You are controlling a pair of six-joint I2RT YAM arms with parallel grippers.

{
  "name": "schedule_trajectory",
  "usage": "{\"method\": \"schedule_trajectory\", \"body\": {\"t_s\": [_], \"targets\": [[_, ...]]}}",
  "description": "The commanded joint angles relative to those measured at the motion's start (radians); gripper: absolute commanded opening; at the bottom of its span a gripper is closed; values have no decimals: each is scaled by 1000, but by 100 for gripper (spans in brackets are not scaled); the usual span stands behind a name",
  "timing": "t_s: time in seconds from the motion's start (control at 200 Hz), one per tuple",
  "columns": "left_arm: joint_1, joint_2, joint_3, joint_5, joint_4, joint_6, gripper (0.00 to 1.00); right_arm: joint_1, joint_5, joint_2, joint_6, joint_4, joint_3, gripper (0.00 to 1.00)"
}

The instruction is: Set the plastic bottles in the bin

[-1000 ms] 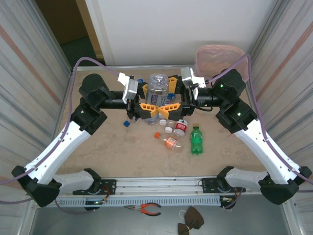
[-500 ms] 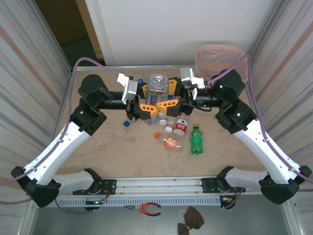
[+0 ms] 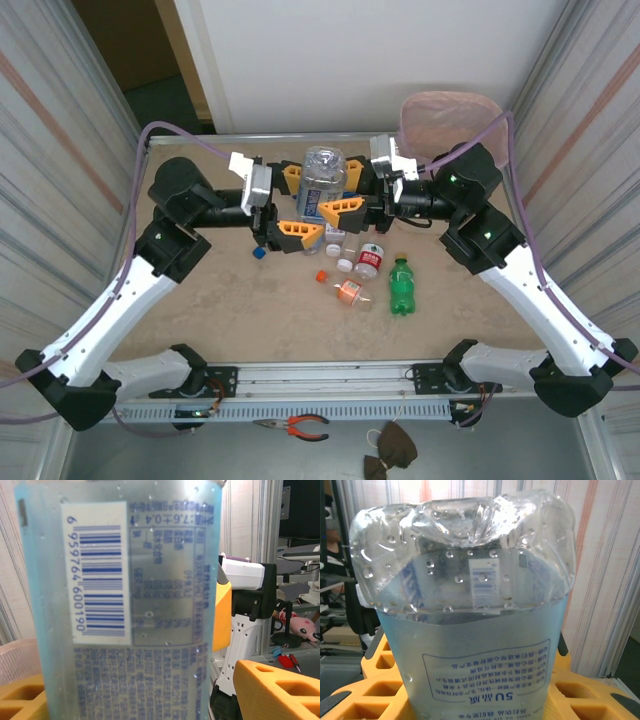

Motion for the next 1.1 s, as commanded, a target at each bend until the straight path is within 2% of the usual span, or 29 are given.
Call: {"method": "schedule_trajectory", "body": {"t_s": [0.0,0.11,0.235,0.476,0.776,1.092], "targets": [[-8,-45,-18,-20,-1,25,76,-4,97,-27,-50,-17,21,48],[-7,-72,-38,-64,-39,52,76,-33,161,-23,-65,-56,36,48],[-7,-103,-52,-172,-113,92,76,-95,221,-18,-60,-97,55,48],[-5,-152,-88,-333,-188,128,76,-305,291,8,-6,-150,83,47],[1,-181,-103,-356,-207,121,76,-535,505,168,33,-341,237,37],[1,-192,-115,-371,-218,110,75,-667,713,424,67,-576,436,35]]}}
